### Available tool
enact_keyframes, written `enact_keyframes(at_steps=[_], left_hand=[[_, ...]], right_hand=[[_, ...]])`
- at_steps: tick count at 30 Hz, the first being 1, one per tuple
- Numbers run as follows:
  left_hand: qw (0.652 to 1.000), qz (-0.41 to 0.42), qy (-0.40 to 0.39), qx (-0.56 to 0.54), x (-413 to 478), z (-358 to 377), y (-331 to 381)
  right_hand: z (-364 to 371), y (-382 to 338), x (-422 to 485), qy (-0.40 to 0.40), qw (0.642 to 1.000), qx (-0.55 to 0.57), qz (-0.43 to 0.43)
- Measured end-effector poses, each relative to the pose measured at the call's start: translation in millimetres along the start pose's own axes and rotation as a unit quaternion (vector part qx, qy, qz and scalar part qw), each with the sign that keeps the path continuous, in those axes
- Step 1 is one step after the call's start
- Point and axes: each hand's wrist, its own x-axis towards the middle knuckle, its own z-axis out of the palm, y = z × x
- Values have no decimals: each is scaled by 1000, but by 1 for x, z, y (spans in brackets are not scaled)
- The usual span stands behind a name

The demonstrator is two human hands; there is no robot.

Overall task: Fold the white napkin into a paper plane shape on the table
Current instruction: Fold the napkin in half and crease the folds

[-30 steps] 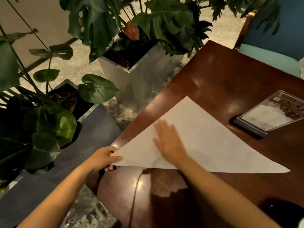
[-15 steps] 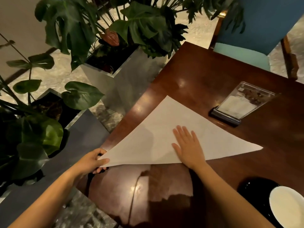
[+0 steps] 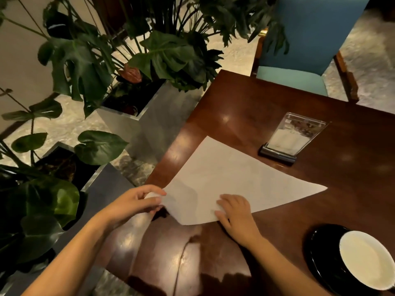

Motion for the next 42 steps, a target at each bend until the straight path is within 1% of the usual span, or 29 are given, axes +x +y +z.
enact_keyframes(at_steps=[3, 5, 7, 10, 12, 14, 16, 18, 22, 25, 30, 33, 37, 42], left_hand=[[994, 3, -104, -30, 20, -1, 33], [991, -4, -130, -37, 42, -3, 52], [995, -7, -104, -10, 72, 0, 70], [998, -28, 18, 52, 119, 15, 88], [990, -23, 79, 111, 148, 24, 94], [974, -17, 110, 196, 172, 33, 95], [963, -7, 129, 237, 192, 43, 92], [960, 1, 132, 247, 210, 49, 86], [938, -13, 159, 308, 237, 50, 71], [935, -27, 168, 312, 247, 45, 60], [933, -6, 201, 297, 258, 39, 49], [927, 23, 181, 327, 263, 38, 48], [918, 79, 145, 361, 266, 37, 51], [901, 126, 119, 397, 265, 39, 57]], right_hand=[[5, -7, -12, 1, 998, 45, 34], [6, -5, -17, 13, 998, 47, 29], [6, -3, -20, 34, 998, 34, 29], [7, 0, -23, 59, 996, 25, 57], [8, -2, -25, 61, 994, 36, 83], [9, -5, -28, 62, 989, 62, 120], [9, -6, -31, 62, 982, 87, 156], [10, -8, -33, 58, 978, 91, 180], [9, -11, -29, 47, 966, 80, 241], [7, -12, -23, 48, 952, 78, 292], [7, -17, -18, 42, 934, 93, 343], [8, -21, -17, 43, 920, 105, 376], [8, -25, -14, 45, 909, 118, 398], [6, -28, -14, 45, 899, 102, 423]])
